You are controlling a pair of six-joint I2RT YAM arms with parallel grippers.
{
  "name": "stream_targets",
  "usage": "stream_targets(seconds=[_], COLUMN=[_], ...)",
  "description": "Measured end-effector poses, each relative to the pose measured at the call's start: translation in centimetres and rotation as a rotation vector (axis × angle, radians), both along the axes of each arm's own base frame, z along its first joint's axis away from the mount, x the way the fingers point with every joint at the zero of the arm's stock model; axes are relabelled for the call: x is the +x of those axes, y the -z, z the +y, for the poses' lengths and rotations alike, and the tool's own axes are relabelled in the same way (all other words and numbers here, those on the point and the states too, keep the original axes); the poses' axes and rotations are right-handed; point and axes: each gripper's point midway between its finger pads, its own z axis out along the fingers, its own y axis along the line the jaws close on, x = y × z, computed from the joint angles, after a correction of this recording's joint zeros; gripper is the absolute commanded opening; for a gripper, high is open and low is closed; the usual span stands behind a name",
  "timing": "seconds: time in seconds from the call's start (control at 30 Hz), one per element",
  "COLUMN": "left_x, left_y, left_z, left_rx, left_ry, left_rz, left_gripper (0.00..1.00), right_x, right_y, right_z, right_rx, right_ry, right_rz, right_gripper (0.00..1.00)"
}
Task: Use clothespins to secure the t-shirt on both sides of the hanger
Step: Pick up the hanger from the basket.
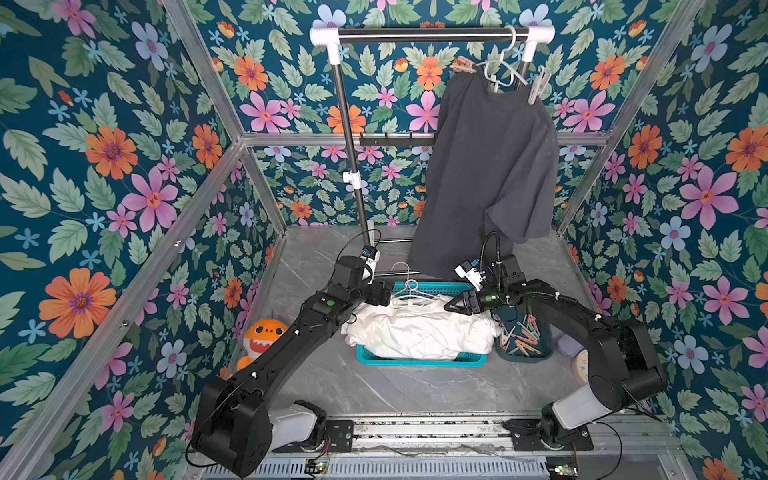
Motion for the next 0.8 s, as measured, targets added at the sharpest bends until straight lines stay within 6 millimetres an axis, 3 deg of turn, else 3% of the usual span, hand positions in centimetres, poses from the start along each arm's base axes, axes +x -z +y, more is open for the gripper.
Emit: stream_targets(seconds=[0.27,0.47,0.57,0.67,0.8], left_x=[0.0,0.1,0.1,0.0,-0.1], left_y=[0.1,0.6,0.6,0.6,0.6], left_z=[0.0,-0.1,-0.1,-0.1,0.0], left_rx=[0.0,0.005,0.005,0.005,0.006], left_ry=[0.0,0.003,0.003,0.003,0.001], left_rz=[0.001,0.015,0.015,0.015,0.013], left_gripper=[0.97,0.97,0.97,0.97,0.97], right_x=[0.4,0.6,0.6,0.4,-0.4], right_y=[0.5,1.0,0.8,1.3,0.5], right_z=[0.4,0.5,0.8,0.9,0.8], right_rx=[0.014,0.003,0.018,0.024,0.043], right_ry=[-0.008,-0.016,-0.033,-0.044,-0.052], right_rz=[0.044,0.073,0.093,0.128,0.114], right_gripper=[0.66,0.61,0.5,0.5,0.5])
